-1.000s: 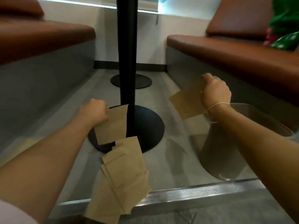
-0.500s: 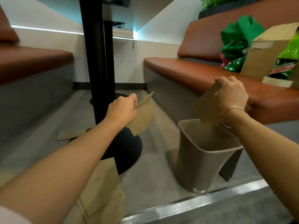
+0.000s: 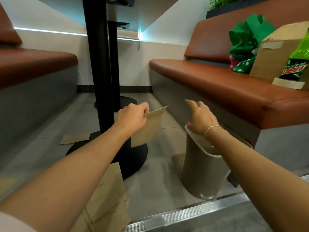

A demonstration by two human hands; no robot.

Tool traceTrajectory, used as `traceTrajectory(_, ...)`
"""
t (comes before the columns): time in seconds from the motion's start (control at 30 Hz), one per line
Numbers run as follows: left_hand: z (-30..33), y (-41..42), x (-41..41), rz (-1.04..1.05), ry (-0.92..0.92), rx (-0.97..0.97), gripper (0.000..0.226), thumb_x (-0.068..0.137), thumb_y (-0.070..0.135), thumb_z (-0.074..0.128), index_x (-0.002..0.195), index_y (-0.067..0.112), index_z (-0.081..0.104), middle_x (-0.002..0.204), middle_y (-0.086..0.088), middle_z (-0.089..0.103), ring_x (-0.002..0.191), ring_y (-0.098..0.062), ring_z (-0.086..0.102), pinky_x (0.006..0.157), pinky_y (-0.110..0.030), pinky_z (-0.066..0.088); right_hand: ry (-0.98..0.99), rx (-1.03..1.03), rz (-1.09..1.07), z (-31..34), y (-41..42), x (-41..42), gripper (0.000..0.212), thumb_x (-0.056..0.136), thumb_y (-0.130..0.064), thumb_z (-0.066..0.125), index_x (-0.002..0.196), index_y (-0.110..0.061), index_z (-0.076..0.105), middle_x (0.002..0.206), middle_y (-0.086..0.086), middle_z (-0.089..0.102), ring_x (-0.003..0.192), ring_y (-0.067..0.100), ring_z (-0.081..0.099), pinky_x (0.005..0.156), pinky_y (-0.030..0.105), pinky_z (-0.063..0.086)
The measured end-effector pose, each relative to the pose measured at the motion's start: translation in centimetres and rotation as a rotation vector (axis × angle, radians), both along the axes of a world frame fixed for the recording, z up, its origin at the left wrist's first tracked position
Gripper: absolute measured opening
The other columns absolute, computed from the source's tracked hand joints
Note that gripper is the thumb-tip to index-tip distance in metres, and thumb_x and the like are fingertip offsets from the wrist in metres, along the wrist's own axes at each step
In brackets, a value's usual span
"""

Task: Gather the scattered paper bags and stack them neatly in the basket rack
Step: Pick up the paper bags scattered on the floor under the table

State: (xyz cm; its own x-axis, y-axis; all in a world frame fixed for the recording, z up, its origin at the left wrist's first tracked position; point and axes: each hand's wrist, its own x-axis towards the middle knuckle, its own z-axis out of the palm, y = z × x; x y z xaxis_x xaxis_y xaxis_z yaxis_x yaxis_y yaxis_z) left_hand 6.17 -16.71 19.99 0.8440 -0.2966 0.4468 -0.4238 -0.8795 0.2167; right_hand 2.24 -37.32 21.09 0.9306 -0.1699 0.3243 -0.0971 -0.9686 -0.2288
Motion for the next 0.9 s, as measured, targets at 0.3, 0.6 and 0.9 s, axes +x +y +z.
traceTrajectory(0.3, 0.7, -1.0, -1.0, -0.112, -0.118, -0.086, 0.011, 0.092, 0.026, 0.054, 0.101, 0.021, 0.056, 0.096, 0.001, 0.065, 0.093, -0.022, 0.060, 0.078, -0.036, 0.049, -0.122, -0.385, 0.274, 1.3, 5.9, 0.8, 0.030, 0.095, -0.013, 0.039, 0.119, -0.021, 0.055, 0.112, 0.005, 0.061, 0.107, 0.026, 0.053, 0.086, 0.034, 0.041)
traceTrajectory(0.6, -3.7, 3.3, 1.1, 0.045, 0.111, -0.163, 0.014, 0.088, 0.020, 0.060, 0.102, 0.022, 0.056, 0.099, 0.001, 0.062, 0.092, -0.019, 0.060, 0.084, -0.042, 0.052, -0.300, -0.253, -0.177, 5.7, 0.6, -0.2, 0.037, 0.093, -0.003, 0.034, 0.126, -0.011, 0.050, 0.120, 0.020, 0.053, 0.113, 0.039, 0.048, 0.086, 0.043, 0.039)
traceTrajectory(0.9, -8.6, 7.2, 1.1, 0.155, 0.305, 0.030, 0.004, 0.092, 0.020, 0.054, 0.093, 0.024, 0.053, 0.088, 0.000, 0.060, 0.081, -0.018, 0.059, 0.077, -0.038, 0.054, 0.044, -0.345, -0.438, 2.7, -0.6, 0.3, 0.022, 0.092, -0.007, 0.044, 0.111, -0.010, 0.056, 0.094, 0.013, 0.060, 0.099, 0.035, 0.057, 0.091, 0.044, 0.032)
